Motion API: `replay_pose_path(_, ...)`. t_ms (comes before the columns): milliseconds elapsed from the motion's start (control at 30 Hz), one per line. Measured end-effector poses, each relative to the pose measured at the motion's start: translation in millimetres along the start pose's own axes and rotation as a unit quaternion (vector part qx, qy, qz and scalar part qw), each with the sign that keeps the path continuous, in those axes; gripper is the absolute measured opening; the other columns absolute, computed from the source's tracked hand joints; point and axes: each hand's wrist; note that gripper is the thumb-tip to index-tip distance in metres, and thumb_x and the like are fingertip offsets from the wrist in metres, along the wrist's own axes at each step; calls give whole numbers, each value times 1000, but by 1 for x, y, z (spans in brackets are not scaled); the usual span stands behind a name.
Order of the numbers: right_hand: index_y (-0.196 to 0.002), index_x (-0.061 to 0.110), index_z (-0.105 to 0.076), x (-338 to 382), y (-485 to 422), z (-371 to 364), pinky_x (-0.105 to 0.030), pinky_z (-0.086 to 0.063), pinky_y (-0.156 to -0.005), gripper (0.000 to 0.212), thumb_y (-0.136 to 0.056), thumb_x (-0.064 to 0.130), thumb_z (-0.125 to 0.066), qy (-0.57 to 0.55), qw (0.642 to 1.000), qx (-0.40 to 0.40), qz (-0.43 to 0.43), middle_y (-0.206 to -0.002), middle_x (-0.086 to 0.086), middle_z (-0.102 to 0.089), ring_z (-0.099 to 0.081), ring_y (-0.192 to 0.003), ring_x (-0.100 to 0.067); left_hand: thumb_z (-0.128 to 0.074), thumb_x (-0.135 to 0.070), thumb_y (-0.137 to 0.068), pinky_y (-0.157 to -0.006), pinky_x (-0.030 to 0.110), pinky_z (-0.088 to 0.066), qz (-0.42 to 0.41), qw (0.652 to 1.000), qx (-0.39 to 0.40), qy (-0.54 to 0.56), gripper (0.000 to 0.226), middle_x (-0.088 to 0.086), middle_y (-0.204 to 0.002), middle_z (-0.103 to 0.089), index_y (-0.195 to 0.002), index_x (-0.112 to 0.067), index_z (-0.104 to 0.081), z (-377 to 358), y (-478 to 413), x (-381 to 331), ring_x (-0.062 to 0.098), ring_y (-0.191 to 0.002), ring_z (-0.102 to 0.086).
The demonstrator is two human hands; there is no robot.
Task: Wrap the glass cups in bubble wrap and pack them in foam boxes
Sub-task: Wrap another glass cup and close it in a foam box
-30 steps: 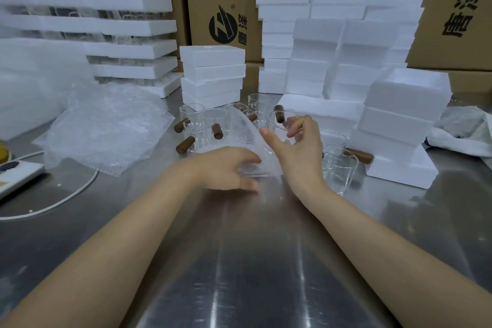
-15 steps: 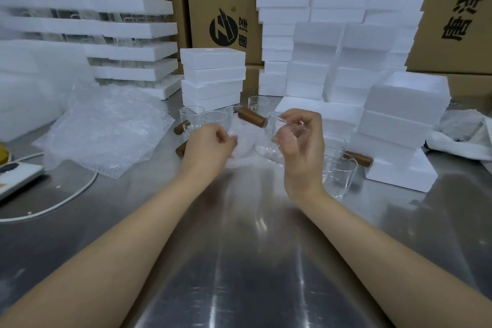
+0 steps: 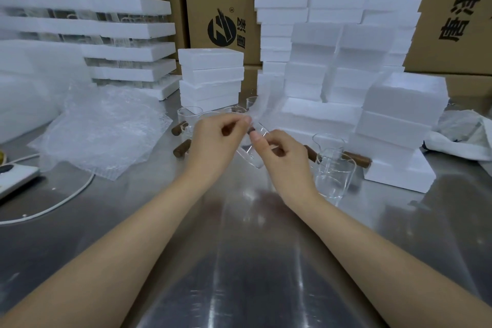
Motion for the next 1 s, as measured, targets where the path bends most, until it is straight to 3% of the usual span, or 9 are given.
replay_pose_path(133,-75,15,-66,0,-5,0,-18,-49,-62,32,-96,35,-53,-110,990,-28,-79,-66,8,-66,-60,-60,-3,-57,-26,-95,-56,30,-28,-27,999,7,-32,36,22,-62,-48,-77,4,-66,2,-1,1,11,-56,-33)
replay_pose_path(233,-72,15,-65,-2,-11,4,-21,-51,-58,39,-99,38,-47,-143,981,-82,-101,-60,3,-65,-61,-58,-10,-60,-26,-94,-53,24,-25,-14,999,34,-8,36,5,-53,-34,-61,-11,-64,5,-1,-2,7,-53,-28)
replay_pose_path(300,-69,20,-65,-3,-12,7,-18,-46,-51,42,-99,43,-46,-131,981,-91,-112,-56,3,-64,-62,-58,-12,-62,-26,-93,-50,21,-26,15,997,62,36,34,-5,-50,-35,-59,-24,-67,3,1,-7,7,-49,-30)
replay_pose_path(433,-58,16,-61,-4,-13,9,-16,-40,-44,53,-96,49,-46,-126,979,-96,-129,-52,0,-62,-59,-49,-11,-63,-21,-92,-50,18,-27,10,998,24,56,35,-4,-51,-37,-60,-9,-65,0,4,-12,6,-49,-30)
replay_pose_path(533,-54,9,-60,-4,-12,9,-21,-40,-54,60,-95,52,-47,-71,990,-72,-102,-50,-2,-61,-52,-47,-7,-62,-17,-92,-51,22,-29,-67,997,18,-16,38,-3,-49,-33,-55,-21,-56,1,6,-13,6,-50,-28)
replay_pose_path(633,-58,6,-61,-3,-7,6,-22,-39,-56,54,-97,42,-50,-60,995,-34,-67,-51,3,-58,-48,-48,-6,-59,-24,-92,-51,32,-40,-138,984,11,-112,29,-3,-49,-43,-67,-14,-69,-4,10,-13,12,-50,-38)
replay_pose_path(767,-90,-12,-64,-5,-8,-1,-22,-53,-67,48,-96,33,-48,-172,980,13,-100,-81,-19,-66,-62,-69,-14,-57,-27,-92,-48,35,-47,-224,955,-29,-192,27,-6,-57,-62,-74,-17,-75,-7,16,-17,17,-54,-59)
replay_pose_path(933,-99,-2,-59,3,-3,5,-26,-52,-82,23,-99,-3,-36,-292,936,76,-183,-93,-13,-65,-65,-92,-20,-64,-20,-90,-54,31,-51,-261,945,-13,-199,14,-4,-76,-73,-91,-16,-77,-15,26,-23,17,-71,-68)
replay_pose_path(1000,-111,-5,-57,8,5,-10,-23,-52,-80,25,-97,-7,-35,-168,960,82,-209,-98,-12,-61,-62,-106,-28,-59,-23,-92,-58,31,-52,-271,945,8,-183,19,-2,-79,-72,-91,-15,-76,-18,30,-30,19,-74,-68)
Point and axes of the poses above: each hand's wrist, its own y-axis away from the middle knuckle, its own z-axis out of the back of the hand, x = y × z
